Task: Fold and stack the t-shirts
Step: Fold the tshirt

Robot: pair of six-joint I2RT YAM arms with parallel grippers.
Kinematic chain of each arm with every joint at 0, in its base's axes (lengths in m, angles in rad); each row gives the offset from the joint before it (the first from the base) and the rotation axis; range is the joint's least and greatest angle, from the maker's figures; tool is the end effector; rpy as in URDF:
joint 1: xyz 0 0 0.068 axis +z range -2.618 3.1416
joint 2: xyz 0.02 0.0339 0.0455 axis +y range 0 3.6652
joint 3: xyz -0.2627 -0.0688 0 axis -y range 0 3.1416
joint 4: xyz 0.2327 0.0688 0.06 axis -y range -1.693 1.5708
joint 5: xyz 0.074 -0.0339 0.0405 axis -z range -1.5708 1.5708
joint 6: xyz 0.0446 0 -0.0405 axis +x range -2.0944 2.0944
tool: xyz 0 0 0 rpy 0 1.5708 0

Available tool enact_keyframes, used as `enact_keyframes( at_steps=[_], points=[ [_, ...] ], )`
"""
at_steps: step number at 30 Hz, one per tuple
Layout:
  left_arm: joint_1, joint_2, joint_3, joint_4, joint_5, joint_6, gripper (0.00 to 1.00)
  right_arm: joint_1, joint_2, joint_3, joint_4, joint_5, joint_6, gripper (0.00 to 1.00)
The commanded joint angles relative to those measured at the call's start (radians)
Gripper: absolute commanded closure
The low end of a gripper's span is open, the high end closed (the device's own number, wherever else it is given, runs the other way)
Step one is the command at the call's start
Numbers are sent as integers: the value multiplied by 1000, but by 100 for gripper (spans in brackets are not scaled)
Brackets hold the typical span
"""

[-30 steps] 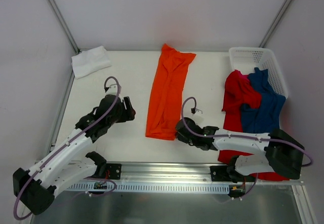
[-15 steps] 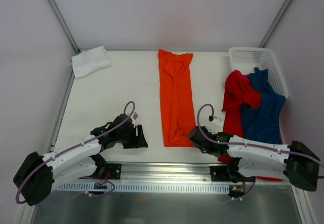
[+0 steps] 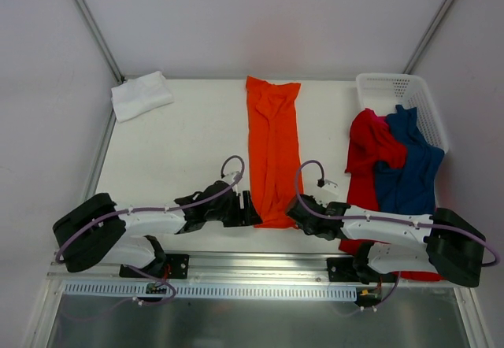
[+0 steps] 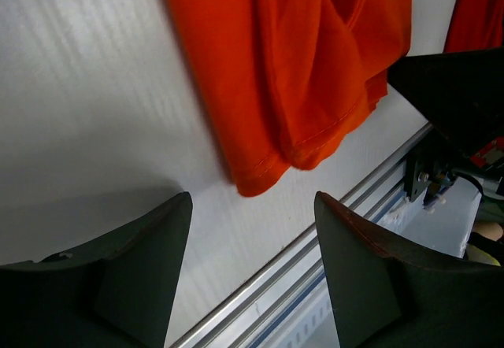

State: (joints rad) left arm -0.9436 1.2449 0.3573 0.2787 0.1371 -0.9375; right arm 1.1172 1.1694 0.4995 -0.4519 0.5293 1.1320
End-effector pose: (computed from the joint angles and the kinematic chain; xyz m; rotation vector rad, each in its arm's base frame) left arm 0.1279 -0.1868 0.1522 0.0950 2.4421 -1.1285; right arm 0.1017 0.1572 0.1565 0.1711 2.4686 0.2199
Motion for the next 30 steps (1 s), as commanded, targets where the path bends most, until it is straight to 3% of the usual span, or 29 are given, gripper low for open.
enact_keyframes(
  at_steps=[1,7,11,18,25,30],
  points=[
    [-40,105,34,43,-70,-14,35,6,6,20,7,-15,-8,100],
    [-78,175,95,2,-125,-37,38,6,-1,10,2,-6,-8,100],
    [-92,194,104,-3,-128,-53,46,6,3,10,2,-6,-9,100],
    [-112,185,134,-73,-174,-49,84,6,15,10,2,-6,-8,100],
    [-124,166,150,-118,-198,-40,98,6,6,7,-5,-6,-6,100],
    [-142,96,192,-208,-198,12,100,23,-25,36,-51,-18,-8,100]
  ],
)
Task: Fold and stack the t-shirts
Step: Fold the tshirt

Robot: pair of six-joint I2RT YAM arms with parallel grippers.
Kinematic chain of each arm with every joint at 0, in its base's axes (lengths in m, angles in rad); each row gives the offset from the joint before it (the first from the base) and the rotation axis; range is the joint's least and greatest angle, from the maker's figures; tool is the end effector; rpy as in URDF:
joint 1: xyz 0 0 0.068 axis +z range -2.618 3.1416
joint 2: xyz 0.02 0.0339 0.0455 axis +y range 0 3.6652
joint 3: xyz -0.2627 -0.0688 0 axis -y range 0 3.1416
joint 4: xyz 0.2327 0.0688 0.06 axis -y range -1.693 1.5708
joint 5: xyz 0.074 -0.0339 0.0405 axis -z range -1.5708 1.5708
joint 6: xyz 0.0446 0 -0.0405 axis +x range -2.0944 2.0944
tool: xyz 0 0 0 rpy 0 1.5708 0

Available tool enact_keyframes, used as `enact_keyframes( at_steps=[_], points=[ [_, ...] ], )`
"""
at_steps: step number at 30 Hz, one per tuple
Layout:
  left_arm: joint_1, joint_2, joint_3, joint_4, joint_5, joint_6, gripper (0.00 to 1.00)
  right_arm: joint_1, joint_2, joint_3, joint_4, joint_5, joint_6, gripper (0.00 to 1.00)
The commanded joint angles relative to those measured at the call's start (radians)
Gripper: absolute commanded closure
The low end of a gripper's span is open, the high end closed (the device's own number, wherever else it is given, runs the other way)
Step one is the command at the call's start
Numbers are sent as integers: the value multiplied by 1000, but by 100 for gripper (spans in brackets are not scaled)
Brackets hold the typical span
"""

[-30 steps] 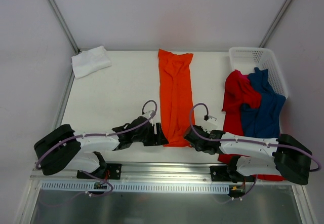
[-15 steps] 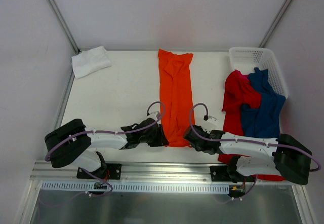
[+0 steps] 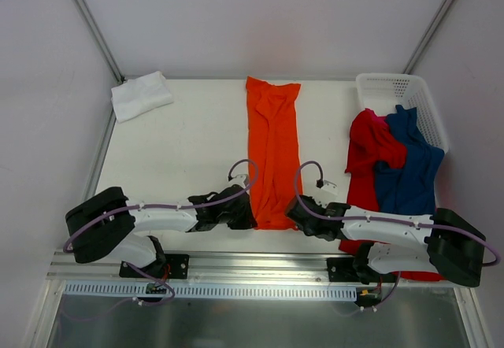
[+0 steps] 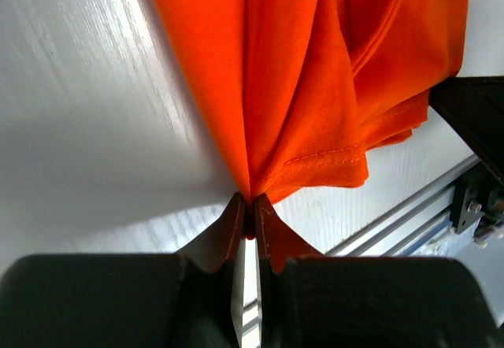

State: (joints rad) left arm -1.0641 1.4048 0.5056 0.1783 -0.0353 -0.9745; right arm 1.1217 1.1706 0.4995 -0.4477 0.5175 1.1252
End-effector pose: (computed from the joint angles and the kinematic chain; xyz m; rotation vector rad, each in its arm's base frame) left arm 0.1263 -0.2243 0.1495 0.0923 2.5049 -0.9429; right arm 0.1008 0.1584 0.1563 0.1551 2.4778 0.2300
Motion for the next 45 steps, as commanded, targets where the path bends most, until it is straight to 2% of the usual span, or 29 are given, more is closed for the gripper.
enact_keyframes(
  at_steps=[1,8,13,20,27,36,45],
  points=[
    [-26,-82,51,-124,-28,60,100,27,-31,48,-71,-7,1,100],
    [-34,-205,113,-264,-20,122,100,93,-22,204,-261,6,-7,100],
    [-34,-230,157,-303,-35,141,100,104,6,298,-299,33,-47,100],
    [-28,-228,258,-370,-143,217,100,87,60,433,-376,150,-139,100],
    [90,-214,310,-372,-132,298,100,23,118,524,-375,234,-261,100],
    [223,-149,341,-356,-101,356,100,-92,216,540,-263,190,-396,100],
    [323,-49,320,-211,-48,388,100,-194,414,612,-186,222,-507,100]
  ],
)
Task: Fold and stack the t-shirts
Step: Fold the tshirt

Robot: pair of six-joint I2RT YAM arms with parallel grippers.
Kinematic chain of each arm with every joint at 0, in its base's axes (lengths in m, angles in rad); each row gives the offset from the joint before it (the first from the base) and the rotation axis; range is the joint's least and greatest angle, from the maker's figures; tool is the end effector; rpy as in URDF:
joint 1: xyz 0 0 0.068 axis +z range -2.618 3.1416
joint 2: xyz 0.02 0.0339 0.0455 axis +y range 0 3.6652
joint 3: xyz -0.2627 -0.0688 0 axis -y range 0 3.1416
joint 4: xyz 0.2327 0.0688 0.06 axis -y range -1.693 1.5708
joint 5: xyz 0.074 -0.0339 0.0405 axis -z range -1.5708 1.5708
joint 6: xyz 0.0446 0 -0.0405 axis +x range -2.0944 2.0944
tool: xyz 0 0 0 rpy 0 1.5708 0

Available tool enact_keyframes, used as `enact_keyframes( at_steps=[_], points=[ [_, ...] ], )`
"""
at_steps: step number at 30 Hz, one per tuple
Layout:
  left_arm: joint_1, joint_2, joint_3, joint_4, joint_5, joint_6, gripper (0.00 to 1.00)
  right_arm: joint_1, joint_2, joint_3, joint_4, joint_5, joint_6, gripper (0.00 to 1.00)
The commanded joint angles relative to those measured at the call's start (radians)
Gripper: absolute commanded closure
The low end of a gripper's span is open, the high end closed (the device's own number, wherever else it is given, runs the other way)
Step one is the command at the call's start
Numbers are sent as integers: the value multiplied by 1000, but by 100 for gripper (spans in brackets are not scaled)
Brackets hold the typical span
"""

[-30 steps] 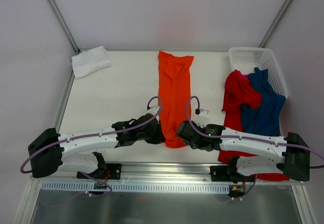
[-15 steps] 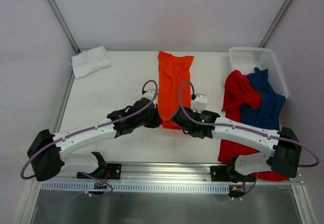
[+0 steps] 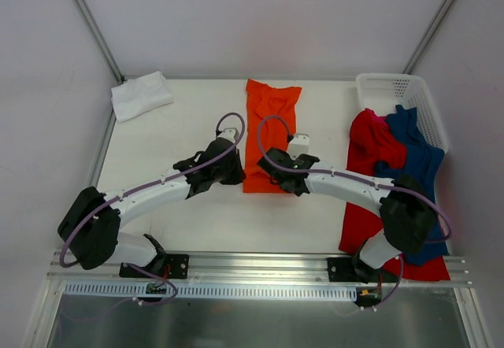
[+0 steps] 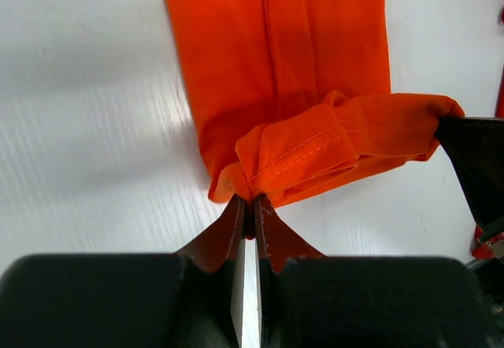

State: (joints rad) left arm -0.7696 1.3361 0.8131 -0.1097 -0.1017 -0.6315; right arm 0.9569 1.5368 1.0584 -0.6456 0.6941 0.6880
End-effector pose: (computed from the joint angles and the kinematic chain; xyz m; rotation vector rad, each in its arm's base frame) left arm 0.2085 -0.1957 0.2348 0.0987 2.2795 -0.6564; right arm 0.1916 0.2223 0.2245 -0.1229 2.3410 -0.1860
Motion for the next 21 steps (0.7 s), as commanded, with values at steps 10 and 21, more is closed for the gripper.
enact_keyframes(
  at_steps=[10,21],
  points=[
    [108,181,161,149,52,118,100,-139,128,192,83,38,-198,100],
    [184,353,308,189,149,141,100,-222,218,296,121,4,-258,100]
  ],
)
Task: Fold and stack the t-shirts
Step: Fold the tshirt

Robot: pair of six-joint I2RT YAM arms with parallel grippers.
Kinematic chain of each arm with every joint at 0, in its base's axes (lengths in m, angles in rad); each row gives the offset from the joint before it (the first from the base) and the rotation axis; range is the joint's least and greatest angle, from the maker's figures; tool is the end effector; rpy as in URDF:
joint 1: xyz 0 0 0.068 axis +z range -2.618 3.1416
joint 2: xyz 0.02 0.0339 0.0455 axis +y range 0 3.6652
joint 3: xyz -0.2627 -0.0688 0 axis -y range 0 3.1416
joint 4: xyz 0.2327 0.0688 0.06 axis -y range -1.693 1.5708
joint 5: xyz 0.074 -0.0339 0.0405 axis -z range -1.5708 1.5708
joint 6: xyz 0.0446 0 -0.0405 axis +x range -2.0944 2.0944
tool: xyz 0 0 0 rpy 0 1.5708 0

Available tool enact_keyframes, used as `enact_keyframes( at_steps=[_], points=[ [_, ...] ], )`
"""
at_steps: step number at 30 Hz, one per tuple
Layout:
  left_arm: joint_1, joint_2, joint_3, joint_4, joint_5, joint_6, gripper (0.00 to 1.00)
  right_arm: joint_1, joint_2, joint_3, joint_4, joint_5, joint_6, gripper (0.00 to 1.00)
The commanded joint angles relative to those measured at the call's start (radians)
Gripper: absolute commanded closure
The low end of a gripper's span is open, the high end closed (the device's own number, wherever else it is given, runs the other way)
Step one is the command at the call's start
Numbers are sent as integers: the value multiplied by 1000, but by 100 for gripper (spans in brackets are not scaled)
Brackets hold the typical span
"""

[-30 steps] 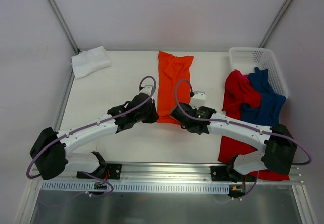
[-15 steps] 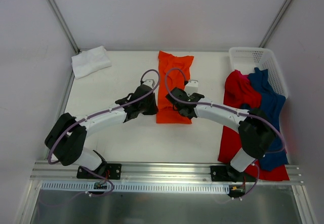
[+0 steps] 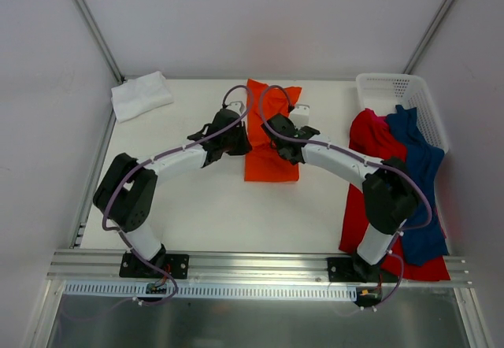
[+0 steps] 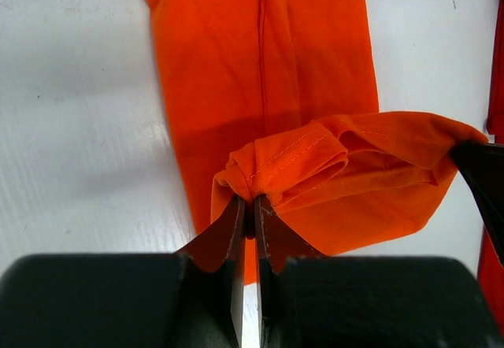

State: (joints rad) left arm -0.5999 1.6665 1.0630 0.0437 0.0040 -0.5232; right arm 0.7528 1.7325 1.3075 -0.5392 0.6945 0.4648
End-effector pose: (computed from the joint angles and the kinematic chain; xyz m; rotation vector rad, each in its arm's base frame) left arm 0.3063 -0.2097 0.2294 0.0869 2.2025 -0.6534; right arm 0.2828 0.2258 0.2425 -0.0708 2.2666 -0.2657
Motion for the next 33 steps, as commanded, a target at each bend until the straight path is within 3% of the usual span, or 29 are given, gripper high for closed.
enact_keyframes(
  at_steps=[1,25,27,28,29,32,33],
  points=[
    [20,29,64,36,44,31,100,-21,33,53,21,-7,-37,100],
    [74,243,291,48,122,-6,100,-141,329,295,76,-95,-112,100],
    [74,257,307,47,119,-6,100,-151,340,312,81,-116,-121,57],
    [74,268,311,47,117,-5,100,-156,340,312,84,-116,-121,13],
    [75,272,313,47,114,-4,100,-159,338,312,88,-115,-123,1],
    [83,294,331,47,110,-1,99,-170,337,323,87,-107,-124,1],
    [86,295,336,45,106,-3,93,-171,331,329,88,-101,-127,1]
  ],
)
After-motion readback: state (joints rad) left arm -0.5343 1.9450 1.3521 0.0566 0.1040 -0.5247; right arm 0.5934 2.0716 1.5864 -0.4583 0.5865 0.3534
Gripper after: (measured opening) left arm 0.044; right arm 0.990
